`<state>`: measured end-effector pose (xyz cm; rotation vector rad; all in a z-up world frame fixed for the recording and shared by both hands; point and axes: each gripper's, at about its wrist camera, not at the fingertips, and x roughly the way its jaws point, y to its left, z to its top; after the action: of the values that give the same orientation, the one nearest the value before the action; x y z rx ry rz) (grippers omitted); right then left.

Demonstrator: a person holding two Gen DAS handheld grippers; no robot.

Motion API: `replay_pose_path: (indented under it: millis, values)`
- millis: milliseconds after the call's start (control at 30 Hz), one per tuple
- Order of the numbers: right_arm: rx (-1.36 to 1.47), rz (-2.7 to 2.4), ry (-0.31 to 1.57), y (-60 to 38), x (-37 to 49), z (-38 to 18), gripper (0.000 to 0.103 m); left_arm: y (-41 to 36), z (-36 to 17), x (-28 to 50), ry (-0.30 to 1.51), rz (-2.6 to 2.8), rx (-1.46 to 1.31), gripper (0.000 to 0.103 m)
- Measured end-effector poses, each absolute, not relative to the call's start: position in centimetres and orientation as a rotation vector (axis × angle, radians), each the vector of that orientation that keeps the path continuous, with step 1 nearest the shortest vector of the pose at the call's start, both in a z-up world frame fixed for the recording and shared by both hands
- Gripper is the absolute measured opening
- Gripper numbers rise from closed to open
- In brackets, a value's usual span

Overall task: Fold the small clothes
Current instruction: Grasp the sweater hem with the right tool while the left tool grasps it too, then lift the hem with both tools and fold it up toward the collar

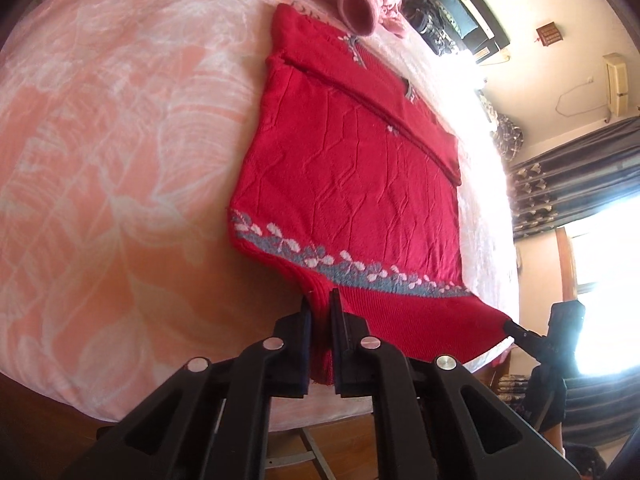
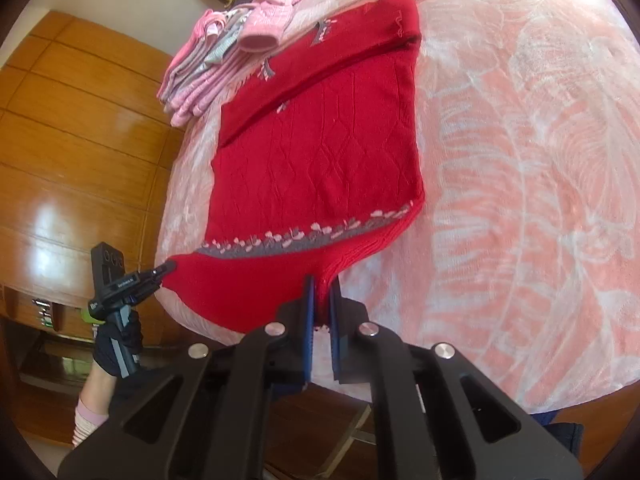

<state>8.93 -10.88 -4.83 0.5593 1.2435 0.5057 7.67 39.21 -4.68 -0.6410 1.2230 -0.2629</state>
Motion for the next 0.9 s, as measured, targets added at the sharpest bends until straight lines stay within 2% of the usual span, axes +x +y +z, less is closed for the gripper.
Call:
replay_pose_path:
  millis: [200,400,600,900]
  values:
    - [0.61,0.458,1.191,-11.3,13.3,-3.5,0.003,39.2,-3.4,11.5,1.163,-0.216,-0.625,0.007]
    - [0.638,0.406,1.179,-11.9,18.8,-4.5,0.003,39.4,-3.4,16.4,1.098,-0.187,-0.652,0.008]
    - [0.672,0.376,1.197,-12.2,24.5,-7.2,0.003,39.7,-6.3,21.1,1.122,-0.153,-0.655,0.008]
    - [0.777,0.356,1.27,-13.1,29.7,-14.5,0.004,40.9,-12.0,25.7,1.145,-0.17,-0.79,0.009]
